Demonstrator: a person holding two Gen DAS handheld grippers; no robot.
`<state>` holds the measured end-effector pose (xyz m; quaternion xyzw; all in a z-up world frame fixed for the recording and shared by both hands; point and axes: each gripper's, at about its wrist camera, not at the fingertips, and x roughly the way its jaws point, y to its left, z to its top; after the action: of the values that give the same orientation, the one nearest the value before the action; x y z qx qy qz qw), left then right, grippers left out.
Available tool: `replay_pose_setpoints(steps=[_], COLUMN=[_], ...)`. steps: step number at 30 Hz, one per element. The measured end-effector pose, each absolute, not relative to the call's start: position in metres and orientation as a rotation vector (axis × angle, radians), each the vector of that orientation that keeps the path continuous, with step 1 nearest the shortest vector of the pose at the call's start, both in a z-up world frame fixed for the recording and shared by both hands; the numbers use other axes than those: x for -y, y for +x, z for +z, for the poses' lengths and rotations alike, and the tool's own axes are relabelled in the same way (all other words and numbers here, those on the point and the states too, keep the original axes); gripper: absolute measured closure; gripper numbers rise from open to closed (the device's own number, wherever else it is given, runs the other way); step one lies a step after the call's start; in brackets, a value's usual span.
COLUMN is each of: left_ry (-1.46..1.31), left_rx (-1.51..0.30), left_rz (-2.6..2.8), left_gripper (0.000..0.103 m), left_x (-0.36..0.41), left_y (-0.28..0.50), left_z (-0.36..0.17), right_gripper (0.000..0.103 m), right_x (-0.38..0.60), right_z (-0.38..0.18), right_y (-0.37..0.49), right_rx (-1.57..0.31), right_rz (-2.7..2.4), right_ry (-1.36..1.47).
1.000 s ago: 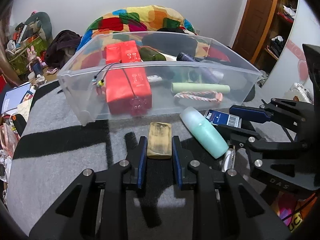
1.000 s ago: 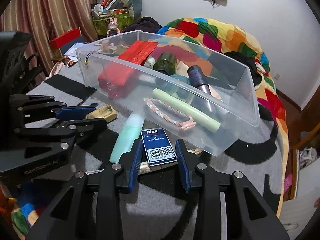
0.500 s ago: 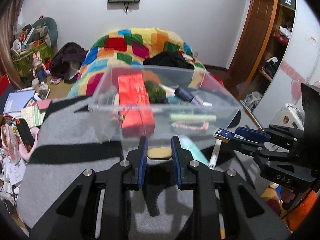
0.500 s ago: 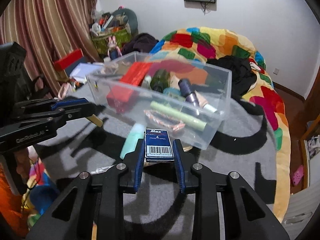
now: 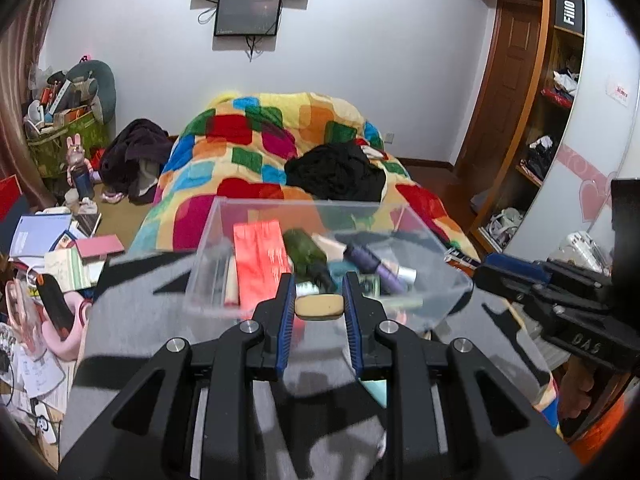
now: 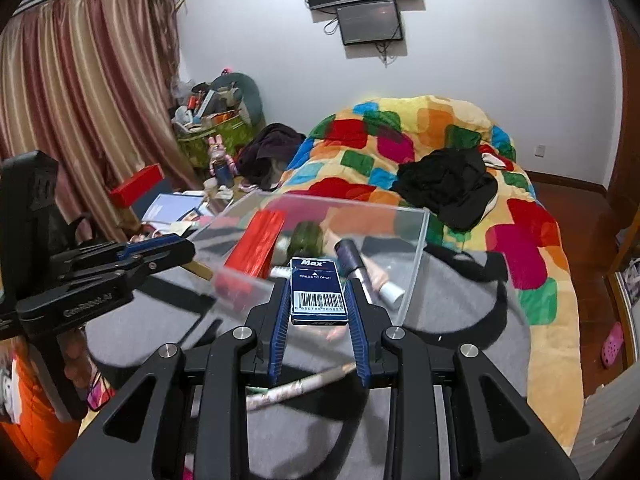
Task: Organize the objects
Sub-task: 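Place the soap bar and blue Max box into the clear box, open both tools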
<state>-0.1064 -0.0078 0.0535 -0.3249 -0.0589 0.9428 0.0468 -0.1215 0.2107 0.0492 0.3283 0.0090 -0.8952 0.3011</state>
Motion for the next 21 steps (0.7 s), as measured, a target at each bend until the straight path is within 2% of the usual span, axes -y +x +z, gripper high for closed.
replay_pose_setpoints(steps=[7, 16, 21], left_ry=[-0.964, -1.147, -1.18], left_rx=[0.188, 0.292, 0.28], left_rz=[2.899, 2.824, 2.798], left_gripper=[0.08, 0.08, 0.08], left_x=[0.01, 0.019, 0.017], left_y=[-0.134, -0.177, -0.176], left_z=[0.063, 0.023, 0.013], right_gripper=[0.078, 0.078, 0.077], right_x=[-0.194, -0.177, -0.17], right_z=[0.042, 0.015, 0.006], right_y=[-0.145, -0.167, -0.166], right_rx=[-0.018, -0.047, -0.106], right_rz=[-2.383, -2.36, -2.355], right_ry=[0.908, 1.013, 1.029])
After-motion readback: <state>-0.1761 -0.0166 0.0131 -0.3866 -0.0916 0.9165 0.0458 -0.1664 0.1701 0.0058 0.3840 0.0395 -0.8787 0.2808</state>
